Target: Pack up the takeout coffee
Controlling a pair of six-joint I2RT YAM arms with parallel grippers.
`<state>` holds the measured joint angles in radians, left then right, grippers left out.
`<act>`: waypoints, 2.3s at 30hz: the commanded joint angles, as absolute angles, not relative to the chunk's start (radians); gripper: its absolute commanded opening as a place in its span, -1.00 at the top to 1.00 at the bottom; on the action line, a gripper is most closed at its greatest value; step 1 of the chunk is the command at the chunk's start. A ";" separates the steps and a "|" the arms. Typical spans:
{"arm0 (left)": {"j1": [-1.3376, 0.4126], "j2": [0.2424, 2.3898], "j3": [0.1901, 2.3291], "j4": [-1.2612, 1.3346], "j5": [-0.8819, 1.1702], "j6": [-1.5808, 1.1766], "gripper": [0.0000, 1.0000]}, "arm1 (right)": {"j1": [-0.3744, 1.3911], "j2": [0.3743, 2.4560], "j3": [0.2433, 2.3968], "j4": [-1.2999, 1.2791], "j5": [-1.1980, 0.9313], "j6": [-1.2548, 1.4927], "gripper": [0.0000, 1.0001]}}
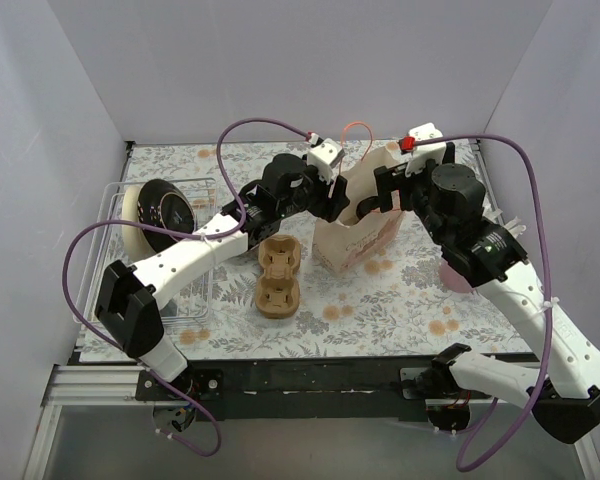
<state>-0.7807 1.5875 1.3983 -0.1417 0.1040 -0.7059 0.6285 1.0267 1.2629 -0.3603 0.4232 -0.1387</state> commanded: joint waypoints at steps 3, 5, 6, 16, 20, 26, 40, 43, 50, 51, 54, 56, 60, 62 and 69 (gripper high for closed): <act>-0.776 1.574 1.442 -0.164 0.023 -0.667 -0.25 | 0.624 1.032 1.330 -0.408 0.514 -0.055 -0.92; -0.775 1.563 1.439 -0.166 0.020 -0.667 -0.28 | 0.624 1.032 1.333 -0.425 0.541 -0.046 -0.92; -0.775 1.560 1.439 -0.164 0.020 -0.666 -0.30 | 0.624 1.037 1.342 -0.443 0.561 -0.038 -0.91; -0.773 1.514 1.499 -0.196 -0.018 -0.683 -0.96 | 0.617 1.126 1.526 -0.722 0.761 0.228 -0.79; -0.775 1.493 1.519 -0.202 -0.031 -0.683 -0.97 | 0.591 1.160 1.568 -0.784 0.781 0.250 -0.67; -0.775 1.435 1.545 -0.259 -0.054 -0.759 -0.96 | 0.263 1.255 1.645 -0.988 0.592 0.336 -0.60; -0.775 1.181 1.419 -0.353 0.081 -0.787 -0.96 | -0.024 1.212 1.522 -1.166 0.439 0.281 -0.06; -0.775 1.149 1.382 -0.353 0.083 -0.785 -0.96 | -0.041 1.174 1.481 -1.210 0.463 0.299 -0.07; -0.775 1.091 1.301 -0.322 0.052 -0.772 -0.96 | -0.118 1.086 1.349 -1.200 0.472 0.268 -0.13; -0.775 1.088 1.292 -0.322 0.049 -0.766 -0.96 | -0.141 1.083 1.339 -1.190 0.465 0.264 -0.13; -0.775 1.068 1.281 -0.322 0.040 -0.746 -0.97 | -0.172 1.069 1.302 -1.132 0.430 0.232 -0.07; -0.775 1.065 1.279 -0.322 0.037 -0.742 -0.96 | -0.179 1.077 1.292 -1.115 0.423 0.227 -0.04; -0.775 1.062 1.279 -0.325 0.037 -0.733 -0.96 | -0.205 1.088 1.249 -1.052 0.376 0.216 0.02; -0.775 1.065 1.281 -0.328 0.034 -0.726 -0.97 | -0.207 1.088 1.243 -1.029 0.358 0.216 0.06; -0.775 1.074 1.282 -0.333 0.020 -0.716 -0.96 | -0.212 1.106 1.220 -1.003 0.337 0.222 0.14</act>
<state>-0.7795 1.0832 1.2827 -0.3321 0.0387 -0.7361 -0.2035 1.1027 1.2327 -1.0531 0.3553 0.2287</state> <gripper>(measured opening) 0.982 0.441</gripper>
